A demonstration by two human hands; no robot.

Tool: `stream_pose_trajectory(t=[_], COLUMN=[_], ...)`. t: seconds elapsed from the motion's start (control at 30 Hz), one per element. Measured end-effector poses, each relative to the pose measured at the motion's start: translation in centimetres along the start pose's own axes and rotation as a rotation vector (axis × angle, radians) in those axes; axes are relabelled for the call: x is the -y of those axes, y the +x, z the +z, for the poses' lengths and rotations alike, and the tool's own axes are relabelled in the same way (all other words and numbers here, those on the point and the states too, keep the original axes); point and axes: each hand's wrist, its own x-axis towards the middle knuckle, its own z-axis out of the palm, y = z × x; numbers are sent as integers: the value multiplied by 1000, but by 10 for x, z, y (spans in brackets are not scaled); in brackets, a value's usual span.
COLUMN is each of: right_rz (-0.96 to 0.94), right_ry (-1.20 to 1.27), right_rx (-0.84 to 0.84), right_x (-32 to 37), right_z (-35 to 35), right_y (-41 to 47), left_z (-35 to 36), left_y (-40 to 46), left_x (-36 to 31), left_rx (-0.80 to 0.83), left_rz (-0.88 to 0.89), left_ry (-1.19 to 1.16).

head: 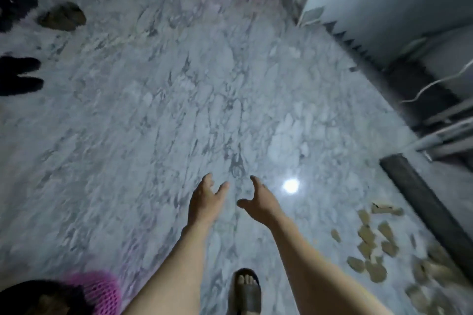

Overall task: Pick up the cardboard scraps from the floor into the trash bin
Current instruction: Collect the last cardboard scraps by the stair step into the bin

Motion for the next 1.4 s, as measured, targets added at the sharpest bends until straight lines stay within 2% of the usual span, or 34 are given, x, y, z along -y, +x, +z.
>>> stream_pose_trajectory(t=[0.1, 0.2, 0.3, 0.4, 0.67, 1.03, 1.2, 1.4], right_rz=[142, 291, 412, 513, 645, 838, 855, 909], right_ry=[221, 499, 687, 814, 1106, 1366, 1350, 1166], right_rx=[-179, -341, -477, -571, -718, -761, -712, -657], right_x=[-80, -152, -205, -232, -267, -380, -454, -570], right_z=[-90, -150, -176, -180, -149, -91, -64, -4], right_y=[-12, -37, -59, -72, -72, -106, -71, 42], left_z=[86, 165, 221, 248, 275, 404, 483, 624], left_y=[-4, -21, -41, -48, -24, -52, -15, 70], left_x=[-92, -156, -188, -197, -211, -188, -157, -75], left_rx=[135, 280, 428, 536, 687, 1011, 1068, 1107], left_rz=[165, 313, 435, 496, 653, 717, 862, 1078], left_ry=[42, 88, 199, 308, 591, 914, 1124, 1373])
